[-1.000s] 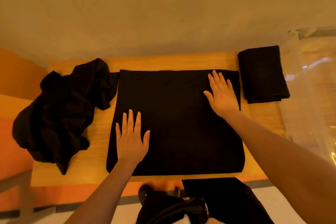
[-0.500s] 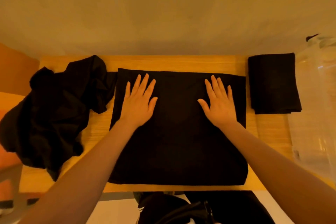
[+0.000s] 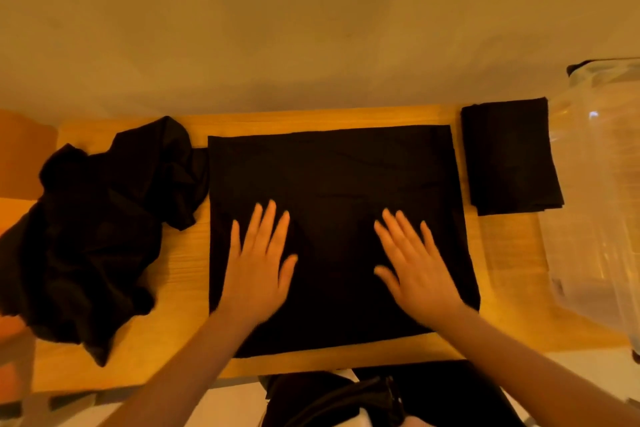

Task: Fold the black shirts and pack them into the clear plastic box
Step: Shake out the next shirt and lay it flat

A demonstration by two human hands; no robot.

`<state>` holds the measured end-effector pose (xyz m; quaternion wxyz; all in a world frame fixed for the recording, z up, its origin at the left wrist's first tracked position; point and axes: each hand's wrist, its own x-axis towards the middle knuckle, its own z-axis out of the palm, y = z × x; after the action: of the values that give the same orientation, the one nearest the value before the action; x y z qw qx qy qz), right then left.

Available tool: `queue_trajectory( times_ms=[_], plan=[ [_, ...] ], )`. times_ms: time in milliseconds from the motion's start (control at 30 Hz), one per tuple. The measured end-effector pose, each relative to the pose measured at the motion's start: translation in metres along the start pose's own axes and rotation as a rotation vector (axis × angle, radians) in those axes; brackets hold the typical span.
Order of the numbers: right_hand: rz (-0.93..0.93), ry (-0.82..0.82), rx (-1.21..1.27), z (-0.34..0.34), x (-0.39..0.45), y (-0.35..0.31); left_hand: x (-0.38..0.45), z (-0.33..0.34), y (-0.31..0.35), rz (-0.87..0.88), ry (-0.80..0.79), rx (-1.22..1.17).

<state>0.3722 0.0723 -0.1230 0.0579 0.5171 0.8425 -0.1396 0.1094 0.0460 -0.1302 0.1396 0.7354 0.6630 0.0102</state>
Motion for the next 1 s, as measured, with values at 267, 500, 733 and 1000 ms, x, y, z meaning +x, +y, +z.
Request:
queue_trajectory(
  times_ms=[267,500,733,1000],
  plan=[
    [0.059,-0.016,-0.060,0.047,-0.093,0.045,-0.080,0.029,-0.022,-0.001,-0.138,0.076],
    [0.134,-0.013,-0.060,0.046,-0.121,0.053,-0.084,0.027,-0.026,0.003,-0.137,0.127],
    [0.311,-0.029,-0.039,0.041,-0.156,0.045,-0.144,0.032,-0.044,-0.002,-0.140,0.147],
    [0.313,-0.081,-0.054,0.059,-0.158,0.010,-0.177,0.042,-0.059,0.023,-0.192,0.191]
  ],
)
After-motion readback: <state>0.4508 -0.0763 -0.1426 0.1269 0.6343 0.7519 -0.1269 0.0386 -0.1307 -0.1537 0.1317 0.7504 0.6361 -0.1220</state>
